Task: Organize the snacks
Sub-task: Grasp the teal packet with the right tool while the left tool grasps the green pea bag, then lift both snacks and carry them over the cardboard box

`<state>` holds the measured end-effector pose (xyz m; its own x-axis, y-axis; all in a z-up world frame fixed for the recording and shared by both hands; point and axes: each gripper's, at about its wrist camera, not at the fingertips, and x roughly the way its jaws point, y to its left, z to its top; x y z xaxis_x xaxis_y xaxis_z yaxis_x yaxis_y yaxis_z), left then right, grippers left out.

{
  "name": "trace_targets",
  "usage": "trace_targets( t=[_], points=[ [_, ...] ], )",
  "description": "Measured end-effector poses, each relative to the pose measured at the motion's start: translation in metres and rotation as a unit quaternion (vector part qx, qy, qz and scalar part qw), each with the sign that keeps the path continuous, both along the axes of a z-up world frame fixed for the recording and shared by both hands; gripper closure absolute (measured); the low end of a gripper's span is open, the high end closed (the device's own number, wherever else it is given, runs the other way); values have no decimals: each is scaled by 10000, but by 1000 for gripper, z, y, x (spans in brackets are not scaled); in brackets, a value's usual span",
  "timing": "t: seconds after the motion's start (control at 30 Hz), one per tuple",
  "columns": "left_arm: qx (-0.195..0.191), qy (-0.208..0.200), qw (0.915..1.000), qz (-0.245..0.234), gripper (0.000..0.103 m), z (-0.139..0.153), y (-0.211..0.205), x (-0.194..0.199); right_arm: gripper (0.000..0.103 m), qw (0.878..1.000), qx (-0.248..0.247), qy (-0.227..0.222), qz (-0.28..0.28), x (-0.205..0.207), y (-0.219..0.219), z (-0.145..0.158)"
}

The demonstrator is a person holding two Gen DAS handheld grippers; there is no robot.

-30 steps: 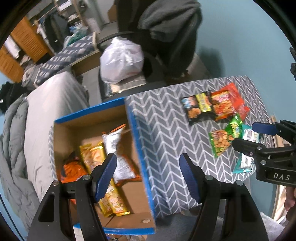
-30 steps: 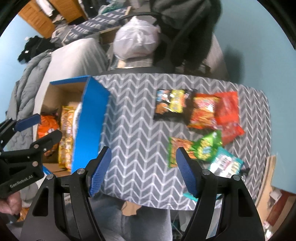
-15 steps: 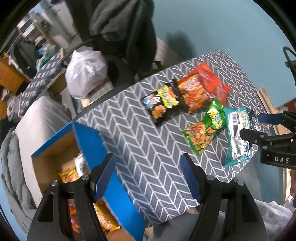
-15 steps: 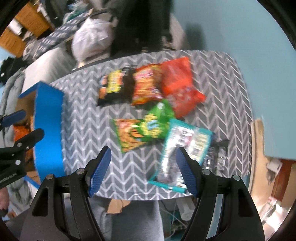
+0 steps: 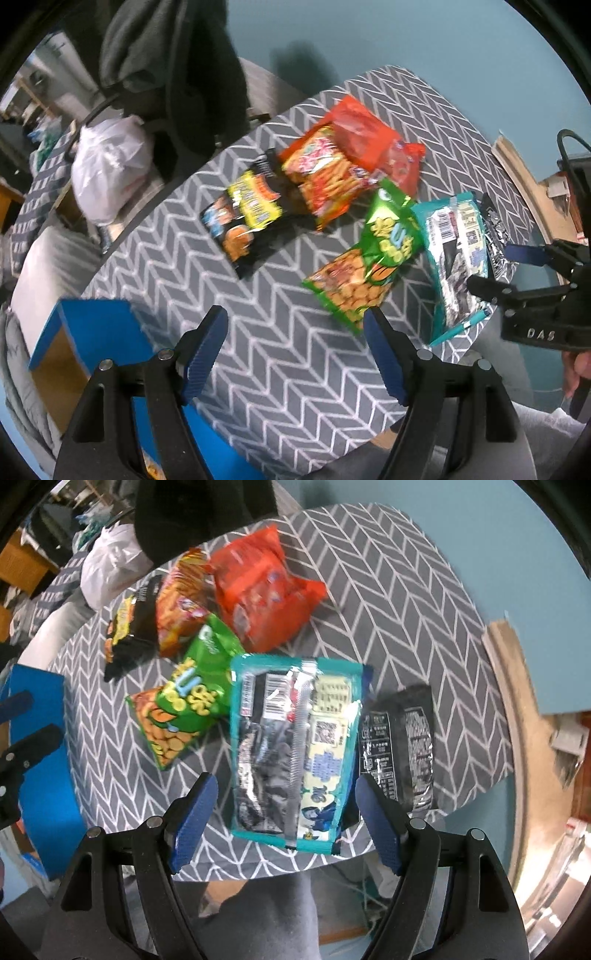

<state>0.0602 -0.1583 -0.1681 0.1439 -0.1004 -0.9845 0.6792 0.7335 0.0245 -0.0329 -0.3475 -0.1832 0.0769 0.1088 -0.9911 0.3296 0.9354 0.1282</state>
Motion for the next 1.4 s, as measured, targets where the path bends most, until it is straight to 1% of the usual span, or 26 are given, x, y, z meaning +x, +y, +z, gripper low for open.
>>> trace_targets(
  t=[0.17,0.4,0.53,0.7,0.77,0.87,0.93,1.0,1.03,1.07,1.1,1.17,1.2,1.33,1.4],
  points=[
    [98,33,9995,-303,24,-19,-27,-4,26,9998,131,-58,-167,-4,-6,-13],
    [148,145,9981,-587,23,-45,-52,-10,26,9989,269,-108,-374,-2,-8,-18],
    [330,174,9962,-785,23,-59,-64,-15,26,9984,317,-123,-442,-6,-12,-19],
    [376,363,9959,-732,23,-79,-79,-15,25,9983,349,-89,-469,-9,-17,-20],
    [427,361,9957,-737,23,-87,-85,-15,25,9981,362,-42,-497,-10,-18,-21],
    [535,228,9954,-761,22,-98,-93,-16,25,9979,377,7,-519,-11,-19,-24],
    [576,212,9950,-790,22,-105,-98,-18,25,9979,389,31,-522,-13,-22,-24],
    [537,164,9949,-840,28,-106,-100,-19,25,9977,428,27,-529,-14,-20,-25],
    [506,161,9951,-835,32,-106,-100,-20,25,9977,433,36,-520,-14,-21,-26],
    [443,183,9958,-778,40,-105,-98,-21,25,9978,428,43,-508,-13,-20,-27],
    [393,213,9964,-714,44,-104,-97,-21,25,9978,446,30,-499,-12,-19,-29],
    [308,296,9975,-557,56,-103,-92,-23,25,9979,447,27,-470,-11,-19,-30],
    [290,342,9977,-508,57,-102,-90,-23,25,9980,447,19,-448,-10,-19,-30],
    [272,426,9981,-352,69,-97,-76,-36,25,9981,495,-20,-369,-1,-12,-36],
    [203,488,9983,-243,72,-94,-70,-42,25,9974,620,-35,-364,6,-8,-40]
  ],
)
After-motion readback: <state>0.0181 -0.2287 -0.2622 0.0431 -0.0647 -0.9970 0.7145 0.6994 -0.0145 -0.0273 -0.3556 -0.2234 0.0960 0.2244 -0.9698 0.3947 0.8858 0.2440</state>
